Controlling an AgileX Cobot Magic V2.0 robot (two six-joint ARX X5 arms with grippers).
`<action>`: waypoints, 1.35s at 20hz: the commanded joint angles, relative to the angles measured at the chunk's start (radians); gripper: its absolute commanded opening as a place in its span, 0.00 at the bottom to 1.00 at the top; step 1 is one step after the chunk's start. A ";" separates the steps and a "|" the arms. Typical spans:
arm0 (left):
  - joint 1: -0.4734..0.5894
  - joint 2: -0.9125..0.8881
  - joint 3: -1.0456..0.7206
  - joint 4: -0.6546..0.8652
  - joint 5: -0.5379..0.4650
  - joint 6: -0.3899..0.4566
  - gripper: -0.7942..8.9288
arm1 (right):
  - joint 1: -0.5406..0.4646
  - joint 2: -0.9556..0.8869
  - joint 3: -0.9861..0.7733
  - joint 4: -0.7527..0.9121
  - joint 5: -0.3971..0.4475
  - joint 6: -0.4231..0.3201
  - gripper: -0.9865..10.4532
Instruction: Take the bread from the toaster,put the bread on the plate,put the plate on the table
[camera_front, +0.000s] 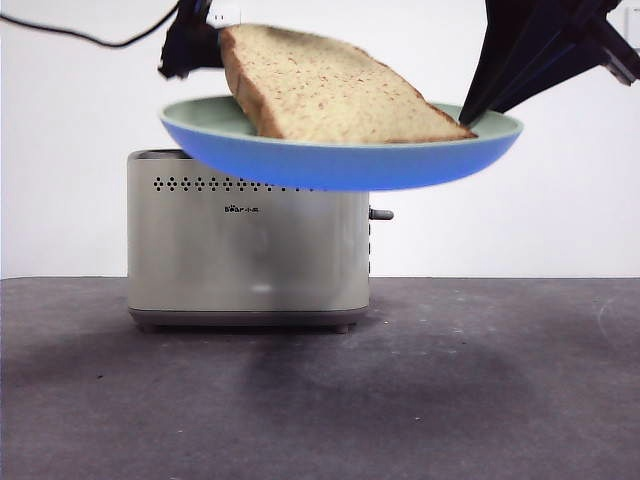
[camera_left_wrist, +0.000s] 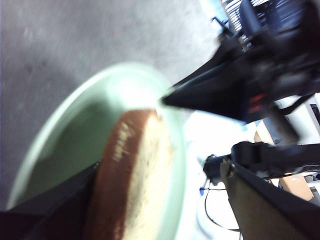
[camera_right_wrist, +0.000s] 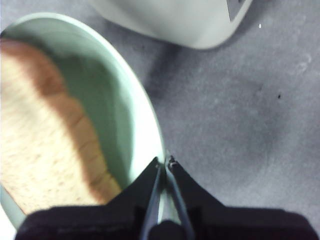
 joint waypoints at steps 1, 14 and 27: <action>-0.003 0.006 0.047 -0.038 -0.003 0.031 0.48 | -0.006 0.026 0.003 0.000 -0.010 -0.003 0.07; -0.003 -0.045 0.462 -0.302 -0.154 0.205 0.48 | -0.154 0.126 0.003 -0.002 -0.013 -0.087 0.07; -0.003 -0.243 0.465 -0.300 -0.159 0.220 0.48 | -0.310 0.428 0.003 0.065 0.047 -0.161 0.07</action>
